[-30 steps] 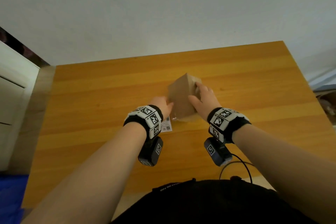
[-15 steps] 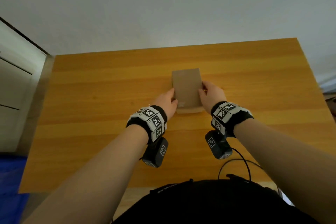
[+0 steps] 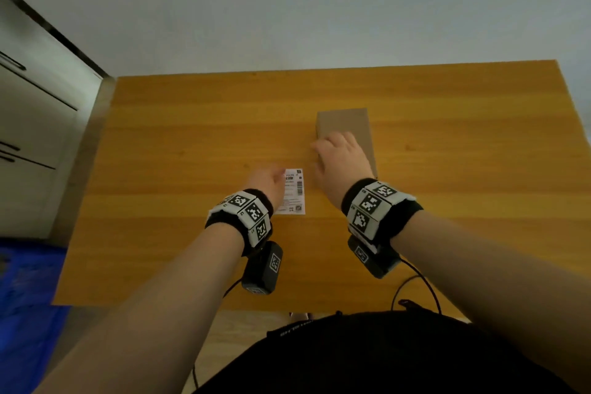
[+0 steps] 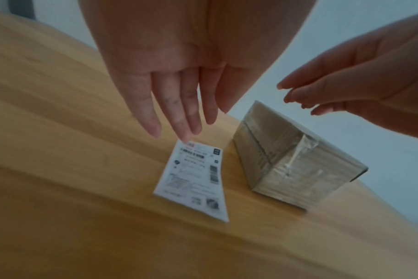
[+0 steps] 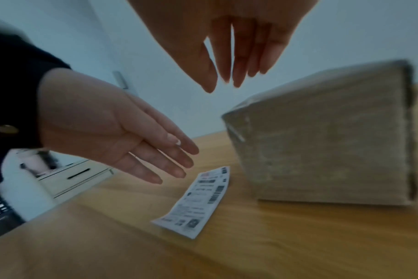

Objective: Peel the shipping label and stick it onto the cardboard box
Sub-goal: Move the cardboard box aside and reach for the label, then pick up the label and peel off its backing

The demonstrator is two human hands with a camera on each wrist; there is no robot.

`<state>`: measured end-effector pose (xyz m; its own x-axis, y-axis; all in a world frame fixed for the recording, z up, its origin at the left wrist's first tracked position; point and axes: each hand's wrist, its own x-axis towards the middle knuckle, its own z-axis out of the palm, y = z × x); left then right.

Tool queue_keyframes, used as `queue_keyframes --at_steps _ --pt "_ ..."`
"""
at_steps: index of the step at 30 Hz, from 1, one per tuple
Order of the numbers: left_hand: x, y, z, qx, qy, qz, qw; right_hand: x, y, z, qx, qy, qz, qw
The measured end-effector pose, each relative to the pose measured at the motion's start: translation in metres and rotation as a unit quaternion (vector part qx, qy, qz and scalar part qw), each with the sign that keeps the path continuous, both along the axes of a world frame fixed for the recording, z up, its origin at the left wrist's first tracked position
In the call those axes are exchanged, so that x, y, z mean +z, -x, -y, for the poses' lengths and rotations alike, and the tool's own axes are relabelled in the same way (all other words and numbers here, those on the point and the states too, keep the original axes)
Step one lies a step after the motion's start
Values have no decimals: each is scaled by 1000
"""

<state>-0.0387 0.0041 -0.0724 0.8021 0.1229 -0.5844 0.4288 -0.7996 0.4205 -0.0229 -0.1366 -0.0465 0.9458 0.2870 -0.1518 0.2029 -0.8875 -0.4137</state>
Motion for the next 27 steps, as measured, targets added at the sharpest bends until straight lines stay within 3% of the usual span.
queue_keyframes --at_steps 4,7,10,16,27 --pt "-7 13 -11 0 -26 -30 999 -18 15 -26 123 31 -115 985" --pt "-11 21 -14 2 -10 -18 1000 -45 26 -40 148 96 -176 968" --pt "-16 26 -18 5 7 -21 1000 -63 34 -42 122 117 -211 963" --pt "-26 28 -24 -17 -1 -23 1000 -67 31 -47 86 111 -193 971" --pt "-31 39 -33 -89 -22 -8 996 -58 5 -59 -36 15 -268 963"
